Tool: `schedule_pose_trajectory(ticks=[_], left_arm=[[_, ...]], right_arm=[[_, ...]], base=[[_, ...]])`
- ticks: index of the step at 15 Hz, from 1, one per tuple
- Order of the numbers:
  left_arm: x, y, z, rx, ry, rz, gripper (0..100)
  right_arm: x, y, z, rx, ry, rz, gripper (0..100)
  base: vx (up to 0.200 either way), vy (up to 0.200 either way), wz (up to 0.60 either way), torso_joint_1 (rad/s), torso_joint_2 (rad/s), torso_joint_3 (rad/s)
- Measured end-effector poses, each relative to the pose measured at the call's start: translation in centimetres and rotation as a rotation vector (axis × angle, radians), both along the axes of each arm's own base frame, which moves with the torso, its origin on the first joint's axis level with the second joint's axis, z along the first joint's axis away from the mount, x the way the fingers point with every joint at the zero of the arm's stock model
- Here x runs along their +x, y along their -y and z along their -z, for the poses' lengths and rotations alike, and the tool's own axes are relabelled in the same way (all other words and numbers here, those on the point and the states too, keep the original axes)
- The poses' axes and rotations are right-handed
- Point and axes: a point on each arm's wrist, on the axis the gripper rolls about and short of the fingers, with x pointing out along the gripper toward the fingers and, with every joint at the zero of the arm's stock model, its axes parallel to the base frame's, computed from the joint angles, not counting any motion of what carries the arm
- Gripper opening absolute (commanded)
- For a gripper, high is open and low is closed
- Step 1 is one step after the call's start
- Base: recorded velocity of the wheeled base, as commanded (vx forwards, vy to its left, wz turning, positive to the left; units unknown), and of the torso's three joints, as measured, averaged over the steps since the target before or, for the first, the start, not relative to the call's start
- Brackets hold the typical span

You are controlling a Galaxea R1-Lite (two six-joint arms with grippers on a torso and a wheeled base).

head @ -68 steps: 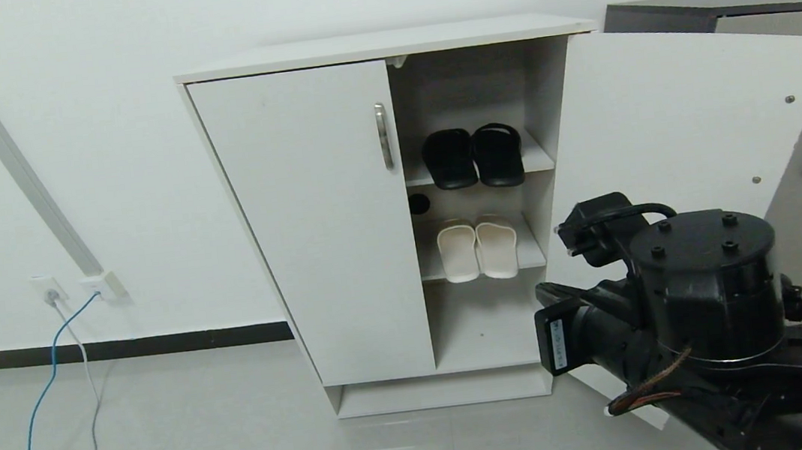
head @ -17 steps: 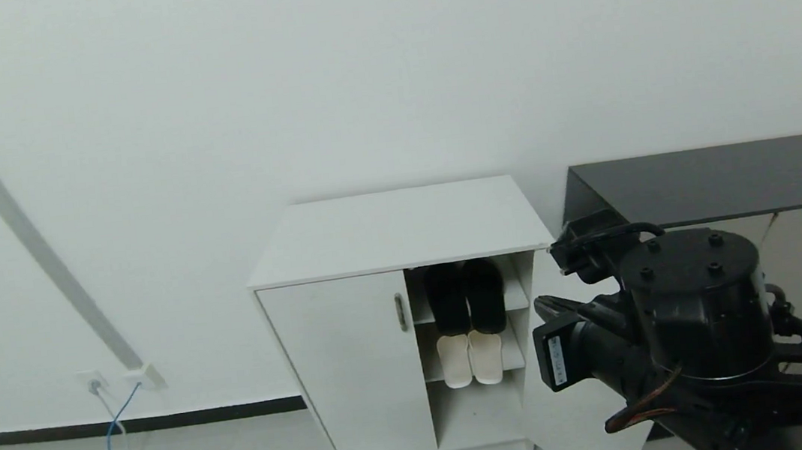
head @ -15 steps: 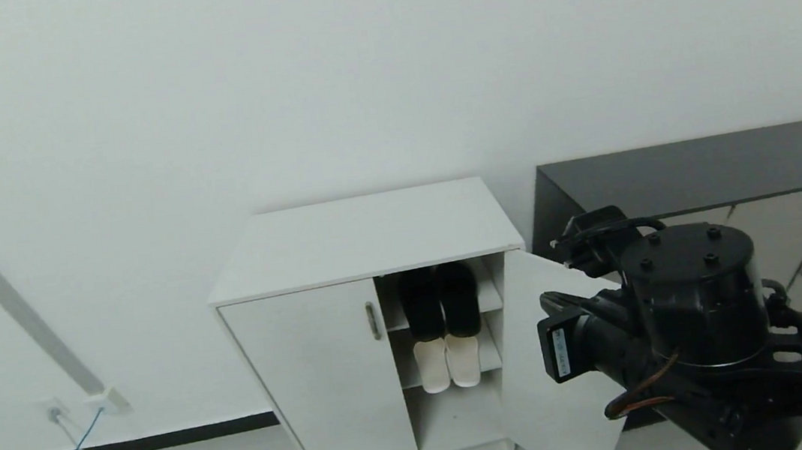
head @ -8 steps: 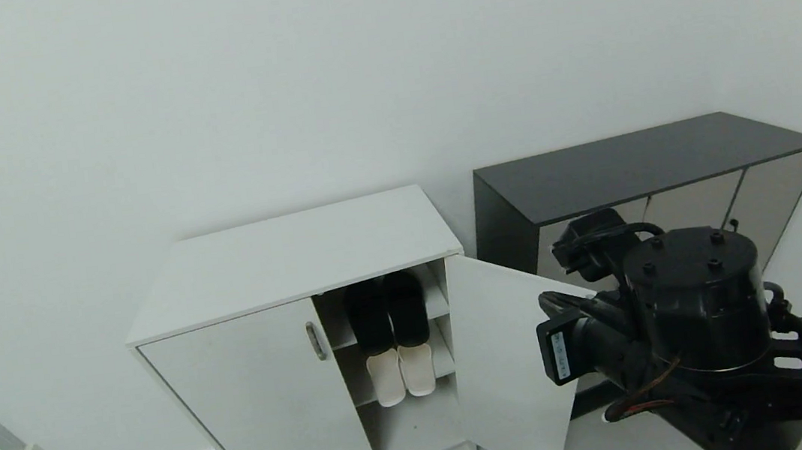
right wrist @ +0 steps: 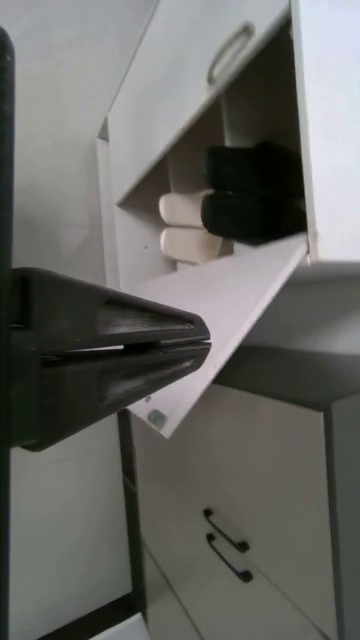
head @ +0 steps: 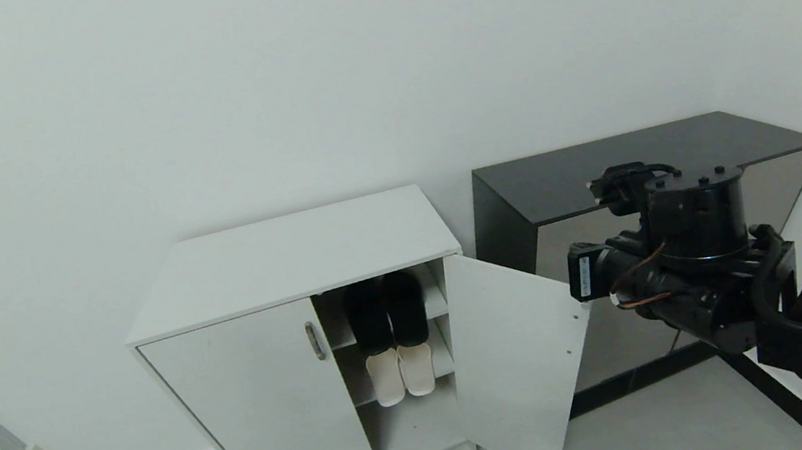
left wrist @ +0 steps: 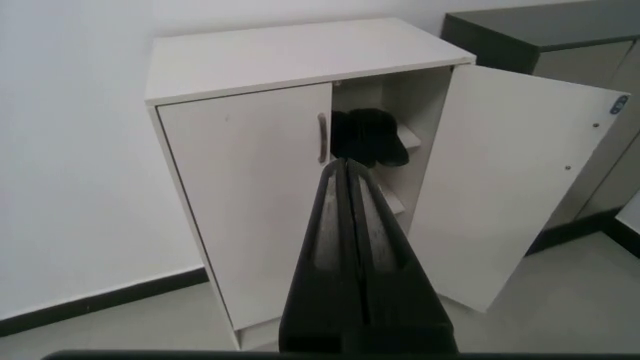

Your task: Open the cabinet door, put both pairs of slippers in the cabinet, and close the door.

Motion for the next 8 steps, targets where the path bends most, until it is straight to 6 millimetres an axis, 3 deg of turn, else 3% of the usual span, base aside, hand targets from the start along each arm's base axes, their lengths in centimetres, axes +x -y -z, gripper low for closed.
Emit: schedule_pose_trajectory(ticks=[8], left_arm=[[0.0,0.0,0.0,0.000,0.000,0.000,0]], right_arm=[[6.5,1.1,1.2,0.015,-0.007,0.067,0]], base=[[0.000,0.000,0.00,0.000,0.00,0.000]])
